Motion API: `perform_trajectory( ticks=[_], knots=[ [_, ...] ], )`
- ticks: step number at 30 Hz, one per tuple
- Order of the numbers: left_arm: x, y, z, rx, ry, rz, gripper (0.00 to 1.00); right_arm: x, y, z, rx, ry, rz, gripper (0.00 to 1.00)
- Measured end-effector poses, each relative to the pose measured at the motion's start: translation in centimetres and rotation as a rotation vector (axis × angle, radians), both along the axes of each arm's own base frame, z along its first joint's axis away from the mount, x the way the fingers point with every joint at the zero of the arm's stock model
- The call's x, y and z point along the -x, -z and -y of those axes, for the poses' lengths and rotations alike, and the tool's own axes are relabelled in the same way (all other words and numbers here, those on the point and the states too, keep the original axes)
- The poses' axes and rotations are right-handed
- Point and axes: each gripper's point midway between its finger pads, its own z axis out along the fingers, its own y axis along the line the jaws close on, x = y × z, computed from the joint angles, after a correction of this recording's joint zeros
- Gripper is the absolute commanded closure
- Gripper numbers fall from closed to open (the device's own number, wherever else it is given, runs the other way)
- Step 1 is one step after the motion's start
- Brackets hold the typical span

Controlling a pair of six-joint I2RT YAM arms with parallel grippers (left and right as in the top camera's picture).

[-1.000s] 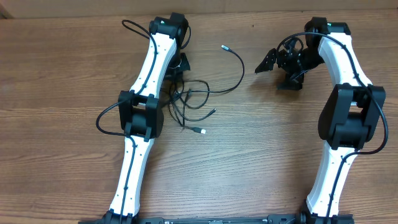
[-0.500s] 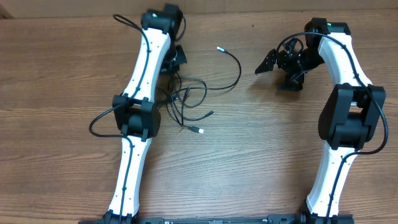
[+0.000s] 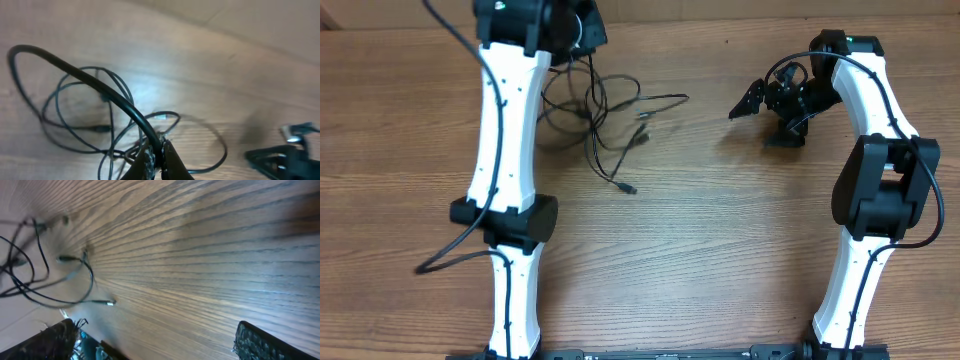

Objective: Untangle cables

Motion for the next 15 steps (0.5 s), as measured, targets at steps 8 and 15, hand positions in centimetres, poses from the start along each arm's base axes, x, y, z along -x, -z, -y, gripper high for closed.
perform_trajectory(
  ticks=[8, 15],
  knots=[
    [1.4, -6.7, -1.4, -0.063, 0.031, 0.197, 0.96, 0.1, -0.4, -0.5, -0.036, 0.004, -0.006, 0.00],
    [2.3, -4.8, -3.2, -0.169, 0.008, 0.118, 0.96, 0.0, -0.9, -1.0, -0.076, 0.009, -0.001, 0.00]
  ],
)
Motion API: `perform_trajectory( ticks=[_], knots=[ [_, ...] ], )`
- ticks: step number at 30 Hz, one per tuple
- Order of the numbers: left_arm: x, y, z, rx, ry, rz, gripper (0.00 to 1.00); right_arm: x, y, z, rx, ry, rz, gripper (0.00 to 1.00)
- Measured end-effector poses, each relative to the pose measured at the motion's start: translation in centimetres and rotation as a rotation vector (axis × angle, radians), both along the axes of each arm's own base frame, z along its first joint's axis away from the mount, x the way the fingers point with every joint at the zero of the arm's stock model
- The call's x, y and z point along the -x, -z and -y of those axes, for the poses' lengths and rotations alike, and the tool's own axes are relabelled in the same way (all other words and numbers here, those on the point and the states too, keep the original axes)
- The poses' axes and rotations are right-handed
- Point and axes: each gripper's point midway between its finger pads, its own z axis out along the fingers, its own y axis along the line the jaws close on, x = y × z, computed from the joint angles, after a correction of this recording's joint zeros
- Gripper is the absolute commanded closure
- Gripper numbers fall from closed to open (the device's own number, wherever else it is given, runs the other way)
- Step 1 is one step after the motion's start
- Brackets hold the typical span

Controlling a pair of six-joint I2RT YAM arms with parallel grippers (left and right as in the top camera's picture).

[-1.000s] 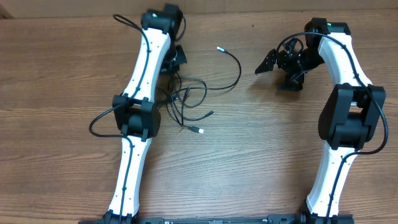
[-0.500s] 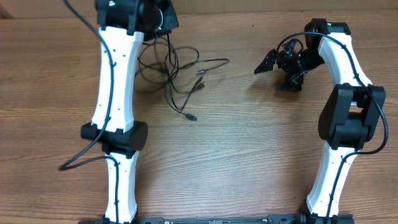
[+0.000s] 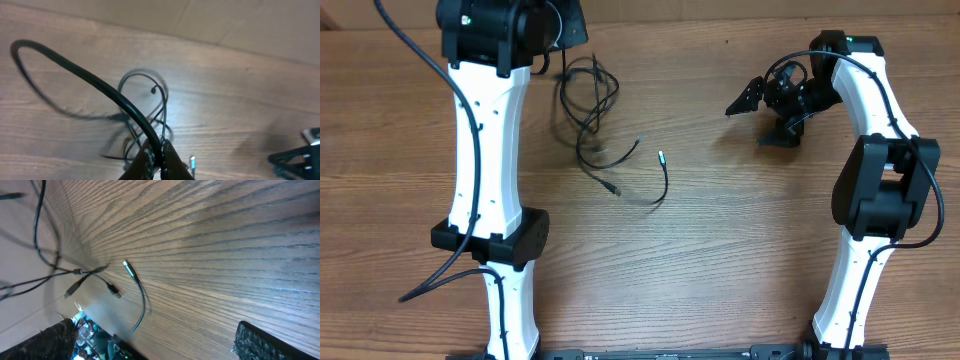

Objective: Untangle cables

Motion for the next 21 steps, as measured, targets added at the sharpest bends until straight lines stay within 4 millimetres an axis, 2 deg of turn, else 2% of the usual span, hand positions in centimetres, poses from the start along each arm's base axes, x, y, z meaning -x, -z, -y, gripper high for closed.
perform_trajectory(
  ticks=[4, 11, 15, 21],
  knots=[
    [-0.2, 1.1, -0.1, -0.017, -0.002, -0.032, 0.96, 0.0, 0.0, -0.1, -0.004, 0.000, 0.001, 0.00],
    [-1.0, 0.2, 0.1, -0.004, -0.002, 0.020, 0.96, 0.0, -0.1, -0.1, -0.007, 0.001, 0.002, 0.00],
    [-0.9, -1.5, 0.2, 0.013, 0.001, 0.072, 0.96, -0.2, -0.1, -0.1, -0.006, 0.000, 0.012, 0.00],
    [0.6, -4.6, 0.5, 0.060, 0.024, 0.138, 0.96, -0.5, 0.0, 0.0, -0.005, 0.000, 0.025, 0.00]
  ],
)
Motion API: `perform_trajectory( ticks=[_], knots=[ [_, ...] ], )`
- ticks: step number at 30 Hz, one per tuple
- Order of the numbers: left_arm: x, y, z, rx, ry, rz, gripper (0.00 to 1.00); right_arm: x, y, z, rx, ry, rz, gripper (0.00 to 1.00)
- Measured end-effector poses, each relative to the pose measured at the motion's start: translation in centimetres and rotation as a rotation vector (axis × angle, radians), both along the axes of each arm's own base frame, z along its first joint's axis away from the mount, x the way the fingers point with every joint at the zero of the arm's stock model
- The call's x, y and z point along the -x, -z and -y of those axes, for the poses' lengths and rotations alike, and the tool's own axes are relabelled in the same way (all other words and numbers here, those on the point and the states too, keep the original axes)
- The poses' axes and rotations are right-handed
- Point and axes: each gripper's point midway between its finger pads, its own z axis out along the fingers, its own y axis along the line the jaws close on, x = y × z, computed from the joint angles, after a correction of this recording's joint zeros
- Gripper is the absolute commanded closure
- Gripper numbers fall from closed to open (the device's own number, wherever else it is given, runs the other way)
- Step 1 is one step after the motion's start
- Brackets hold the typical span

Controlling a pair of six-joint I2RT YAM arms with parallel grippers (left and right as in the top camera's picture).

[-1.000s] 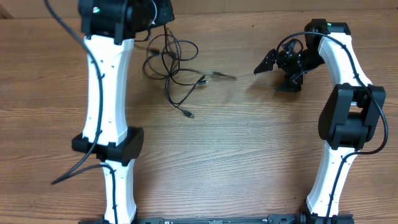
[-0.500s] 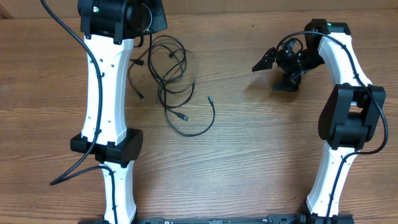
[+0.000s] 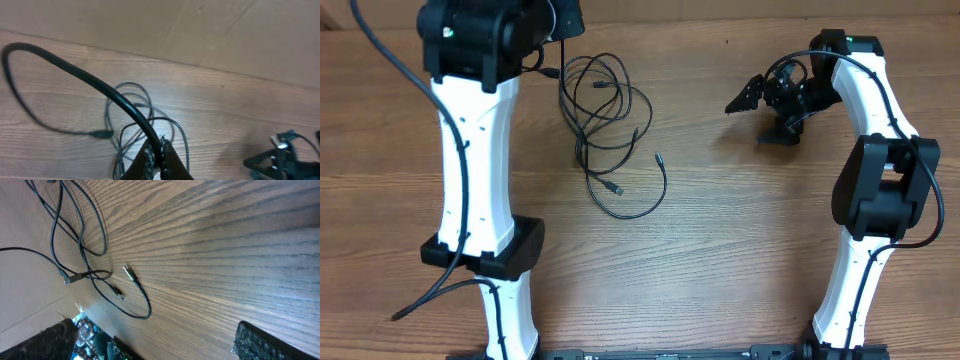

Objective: Untangle cables

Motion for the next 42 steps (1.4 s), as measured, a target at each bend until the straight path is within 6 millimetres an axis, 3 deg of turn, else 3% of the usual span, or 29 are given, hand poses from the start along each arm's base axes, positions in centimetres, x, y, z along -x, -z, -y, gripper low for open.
perform_trajectory(
  ticks=[7, 11, 17, 24, 25, 26, 27, 30, 36, 39, 42],
  knots=[
    [0.0, -1.2, 3.0, 0.131, 0.119, 0.023, 0.96, -0.8, 0.2, 0.2, 0.015, 0.000, 0.039, 0.00],
    [0.2, -0.3, 5.4, 0.204, 0.178, -0.023, 0.96, -0.8, 0.9, 1.0, 0.078, 0.004, 0.030, 0.00],
    [-0.8, 5.5, 10.6, 0.272, 0.267, -0.188, 0.96, -0.2, 3.0, 4.7, 0.300, 0.094, -0.068, 0.00],
    [-1.8, 13.4, 16.8, 0.270, 0.362, -0.339, 0.96, 0.1, 3.7, 11.4, 0.413, 0.307, -0.161, 0.00],
    [-1.8, 14.2, 17.6, 0.267, 0.375, -0.351, 0.93, 0.3, 3.8, 12.3, 0.419, 0.327, -0.174, 0.00],
    [-1.7, 14.8, 18.3, 0.265, 0.386, -0.359, 0.84, 0.6, 3.8, 13.0, 0.424, 0.340, -0.185, 0.00],
    [-1.7, 15.3, 18.8, 0.265, 0.394, -0.365, 0.67, 0.9, 3.8, 13.6, 0.427, 0.349, -0.195, 0.00],
    [-1.3, 16.9, 20.3, 0.253, 0.423, -0.390, 0.01, 1.5, 3.8, 14.1, 0.433, 0.341, -0.212, 0.00],
    [-1.1, 17.8, 21.0, 0.228, 0.447, -0.395, 0.00, 1.6, 3.8, 12.9, 0.437, 0.286, -0.202, 0.00],
    [-1.5, 17.9, 20.2, 0.207, 0.430, -0.389, 0.04, 1.4, 3.7, 11.8, 0.424, 0.260, -0.192, 0.00],
    [-2.1, 18.3, 17.9, 0.166, 0.369, -0.399, 0.05, 1.3, 3.5, 10.2, 0.387, 0.223, -0.175, 0.00]
  ],
)
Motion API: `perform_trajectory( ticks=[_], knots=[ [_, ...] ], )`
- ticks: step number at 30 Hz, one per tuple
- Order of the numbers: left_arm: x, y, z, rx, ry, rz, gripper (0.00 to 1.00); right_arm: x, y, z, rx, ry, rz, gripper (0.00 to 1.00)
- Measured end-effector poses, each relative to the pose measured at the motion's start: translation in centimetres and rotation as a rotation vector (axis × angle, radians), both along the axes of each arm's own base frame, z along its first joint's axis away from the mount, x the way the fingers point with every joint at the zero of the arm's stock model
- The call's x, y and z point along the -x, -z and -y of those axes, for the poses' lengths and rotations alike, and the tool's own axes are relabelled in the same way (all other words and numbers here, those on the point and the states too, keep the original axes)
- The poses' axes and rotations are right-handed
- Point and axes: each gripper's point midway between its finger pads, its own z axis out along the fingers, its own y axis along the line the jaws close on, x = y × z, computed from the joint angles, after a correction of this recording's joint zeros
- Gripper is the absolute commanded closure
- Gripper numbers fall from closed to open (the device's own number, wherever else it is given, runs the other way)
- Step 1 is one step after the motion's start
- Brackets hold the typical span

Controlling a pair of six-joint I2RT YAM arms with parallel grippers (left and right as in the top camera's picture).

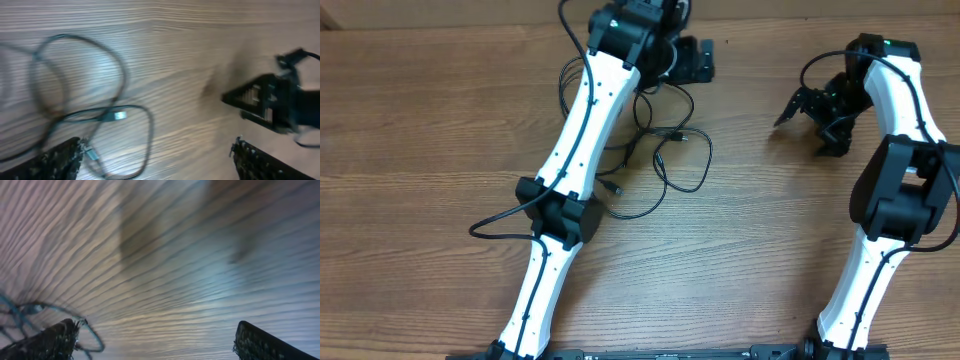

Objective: Untangle cables

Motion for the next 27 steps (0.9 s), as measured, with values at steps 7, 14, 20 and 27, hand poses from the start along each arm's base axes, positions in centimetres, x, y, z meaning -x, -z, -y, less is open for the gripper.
perform_trajectory(
  ticks=[7, 14, 20, 27],
  knots=[
    [-1.4, 0.7, -10.0, -0.135, -0.193, -0.068, 0.00, -0.7, -0.5, -5.4, -0.077, -0.128, 0.050, 0.00],
    [-1.5, 1.6, -19.7, -0.195, -0.372, -0.171, 0.00, -2.5, -0.4, -12.2, -0.079, -0.237, 0.150, 0.00],
    [-1.9, 1.7, -22.0, -0.198, -0.417, -0.174, 0.00, -4.4, -0.1, -16.9, -0.005, -0.302, 0.266, 0.00],
    [-1.8, 1.7, -21.8, -0.198, -0.414, -0.175, 0.01, -5.5, 0.2, -20.1, 0.147, -0.372, 0.368, 0.00]
  ],
)
